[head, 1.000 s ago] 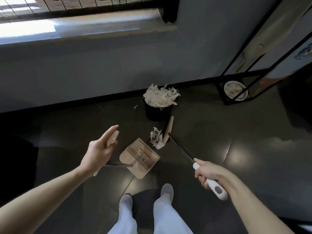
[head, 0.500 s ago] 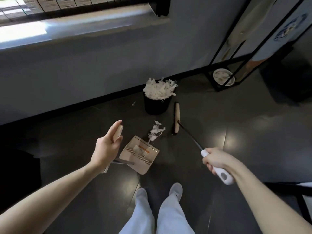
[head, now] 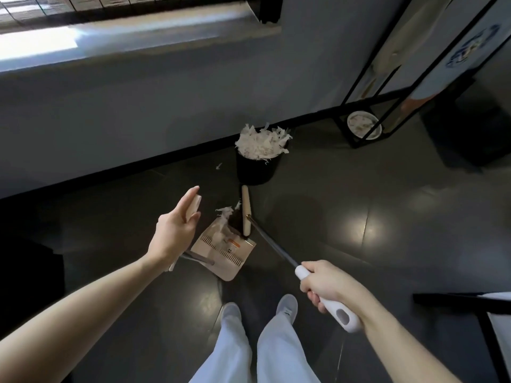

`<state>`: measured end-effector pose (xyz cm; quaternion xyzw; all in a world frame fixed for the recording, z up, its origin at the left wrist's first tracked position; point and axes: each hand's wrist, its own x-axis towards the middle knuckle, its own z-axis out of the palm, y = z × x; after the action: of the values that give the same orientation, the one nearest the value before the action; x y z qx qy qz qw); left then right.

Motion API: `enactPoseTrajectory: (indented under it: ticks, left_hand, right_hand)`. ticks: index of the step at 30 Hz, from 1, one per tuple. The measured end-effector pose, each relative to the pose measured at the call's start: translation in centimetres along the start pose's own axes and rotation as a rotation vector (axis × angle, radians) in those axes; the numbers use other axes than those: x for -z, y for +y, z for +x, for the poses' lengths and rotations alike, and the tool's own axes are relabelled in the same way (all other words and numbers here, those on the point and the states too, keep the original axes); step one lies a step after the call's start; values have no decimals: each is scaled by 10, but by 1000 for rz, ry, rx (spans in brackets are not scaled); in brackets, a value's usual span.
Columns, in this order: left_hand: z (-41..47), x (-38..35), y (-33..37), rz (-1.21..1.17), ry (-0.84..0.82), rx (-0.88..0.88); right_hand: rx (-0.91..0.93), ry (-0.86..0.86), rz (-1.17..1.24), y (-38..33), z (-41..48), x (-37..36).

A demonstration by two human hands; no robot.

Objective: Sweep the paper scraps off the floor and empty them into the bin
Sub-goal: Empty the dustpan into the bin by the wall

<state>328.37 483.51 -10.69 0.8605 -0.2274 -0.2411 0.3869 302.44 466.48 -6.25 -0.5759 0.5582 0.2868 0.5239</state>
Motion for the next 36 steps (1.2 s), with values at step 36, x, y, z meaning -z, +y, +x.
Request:
enactPoseTrajectory:
  ticks: [36]
  left_hand:
    - [31, 69, -50, -109, 262, 121]
  right_hand:
    - [226, 83, -267, -139, 81, 40]
